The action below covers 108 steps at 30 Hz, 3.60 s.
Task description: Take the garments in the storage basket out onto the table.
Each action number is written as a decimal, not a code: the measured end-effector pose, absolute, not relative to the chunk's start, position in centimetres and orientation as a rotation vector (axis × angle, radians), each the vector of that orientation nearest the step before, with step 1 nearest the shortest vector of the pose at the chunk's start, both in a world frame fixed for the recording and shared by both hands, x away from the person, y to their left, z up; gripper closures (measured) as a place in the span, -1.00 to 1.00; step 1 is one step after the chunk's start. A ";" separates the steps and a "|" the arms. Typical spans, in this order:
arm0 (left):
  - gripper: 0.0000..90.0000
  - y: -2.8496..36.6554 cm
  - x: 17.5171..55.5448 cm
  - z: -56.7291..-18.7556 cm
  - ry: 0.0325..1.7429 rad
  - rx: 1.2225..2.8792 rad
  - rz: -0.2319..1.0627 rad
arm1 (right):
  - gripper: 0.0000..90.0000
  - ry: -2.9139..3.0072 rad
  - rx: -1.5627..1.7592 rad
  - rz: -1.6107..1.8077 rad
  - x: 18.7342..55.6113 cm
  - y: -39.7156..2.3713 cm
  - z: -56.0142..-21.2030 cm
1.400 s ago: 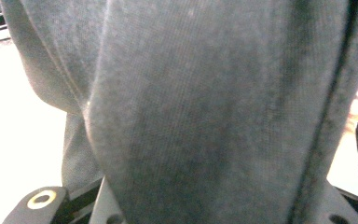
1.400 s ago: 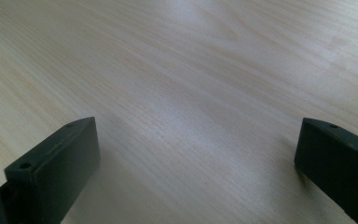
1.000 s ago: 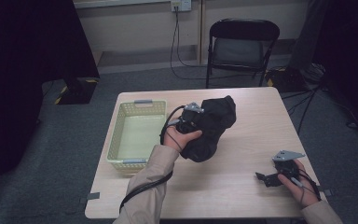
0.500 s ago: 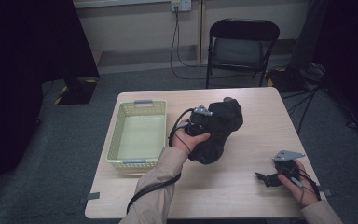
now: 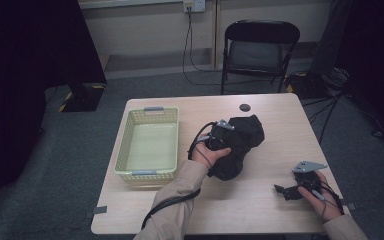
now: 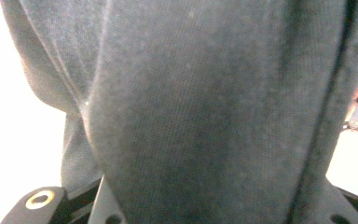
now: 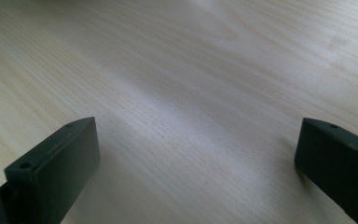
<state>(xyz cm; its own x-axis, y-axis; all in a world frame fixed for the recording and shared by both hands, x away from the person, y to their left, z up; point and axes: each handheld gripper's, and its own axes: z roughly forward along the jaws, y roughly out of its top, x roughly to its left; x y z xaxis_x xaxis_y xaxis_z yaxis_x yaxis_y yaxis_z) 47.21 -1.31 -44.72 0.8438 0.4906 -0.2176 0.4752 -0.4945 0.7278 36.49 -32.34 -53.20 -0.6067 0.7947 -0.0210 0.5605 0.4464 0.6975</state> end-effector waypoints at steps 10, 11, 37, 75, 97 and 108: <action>0.32 -2.7 47.2 -45.9 0.701 2.186 -0.003 | -1.00 2.357 1.154 0.944 36.5 -32.3 -53.2; 0.32 -2.8 47.2 -46.0 0.700 2.188 -0.001 | -1.00 2.356 1.154 0.944 36.5 -32.3 -53.2; 0.25 -5.0 46.9 -48.3 0.712 2.284 -0.021 | -1.00 2.357 1.155 0.943 36.5 -32.3 -53.2; -0.76 -5.5 46.6 -48.5 0.736 2.323 0.053 | -1.00 2.357 1.155 0.943 36.5 -32.3 -53.2; -0.94 -4.0 45.7 -46.8 0.713 2.221 0.022 | -1.00 2.357 1.155 0.944 36.5 -32.3 -53.2; -0.95 -2.7 45.0 -45.8 0.666 2.177 0.005 | -1.00 2.357 1.155 0.943 36.5 -32.3 -53.2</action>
<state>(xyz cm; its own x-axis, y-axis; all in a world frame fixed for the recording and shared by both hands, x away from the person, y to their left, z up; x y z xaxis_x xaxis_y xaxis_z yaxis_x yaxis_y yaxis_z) 44.98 -2.68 -45.78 0.8589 0.4628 -0.2191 0.4594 -0.5077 0.7288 36.48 -32.34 -53.20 -0.6059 0.7953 -0.0202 0.5618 0.4457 0.6969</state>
